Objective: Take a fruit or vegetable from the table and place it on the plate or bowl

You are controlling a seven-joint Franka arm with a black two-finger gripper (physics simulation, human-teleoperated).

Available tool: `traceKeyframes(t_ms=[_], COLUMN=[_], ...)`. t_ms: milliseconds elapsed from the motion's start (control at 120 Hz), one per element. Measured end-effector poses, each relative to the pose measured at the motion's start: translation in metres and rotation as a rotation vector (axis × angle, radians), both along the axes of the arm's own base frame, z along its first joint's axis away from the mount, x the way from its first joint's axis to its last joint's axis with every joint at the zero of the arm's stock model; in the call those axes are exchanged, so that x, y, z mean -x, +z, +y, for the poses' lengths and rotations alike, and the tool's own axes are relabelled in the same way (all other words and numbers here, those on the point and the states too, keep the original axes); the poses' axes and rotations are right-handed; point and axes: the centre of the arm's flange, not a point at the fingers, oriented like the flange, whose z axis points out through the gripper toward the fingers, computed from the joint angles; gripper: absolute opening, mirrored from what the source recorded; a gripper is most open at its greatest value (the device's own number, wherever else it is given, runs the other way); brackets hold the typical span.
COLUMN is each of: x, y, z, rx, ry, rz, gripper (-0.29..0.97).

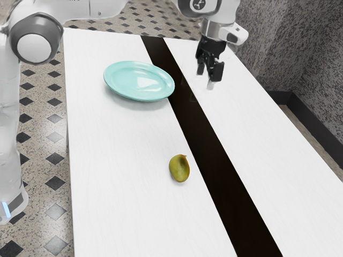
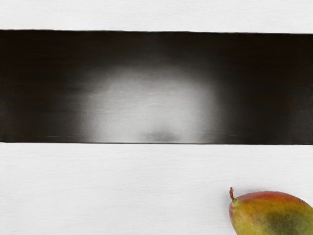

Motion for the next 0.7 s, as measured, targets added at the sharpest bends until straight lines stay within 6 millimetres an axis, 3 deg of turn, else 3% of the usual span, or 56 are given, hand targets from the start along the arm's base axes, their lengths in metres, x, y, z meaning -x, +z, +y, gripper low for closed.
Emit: traceKeyframes(t_ms=[33, 67, 125, 192, 317, 450, 700], x=[-0.024, -0.034, -0.04, -0.042, -0.039, -0.006, -0.004], y=[0.038, 0.056, 0.067, 0.069, 0.041, 0.002, -0.036], z=[-0.001, 0.006, 0.021, 0.015, -0.018, -0.051, -0.071], rx=[0.019, 0.032, 0.049, 0.063, 0.095, 0.129, 0.15], ry=[0.013, 0.041, 0.097, 0.126, 0.172, 0.255, 0.502], rz=[-0.079, -0.114, -0.128, -0.116, -0.02, 0.077, 0.134], gripper=[0.68, 0.68, 0.68, 0.68, 0.68, 0.68, 0.68])
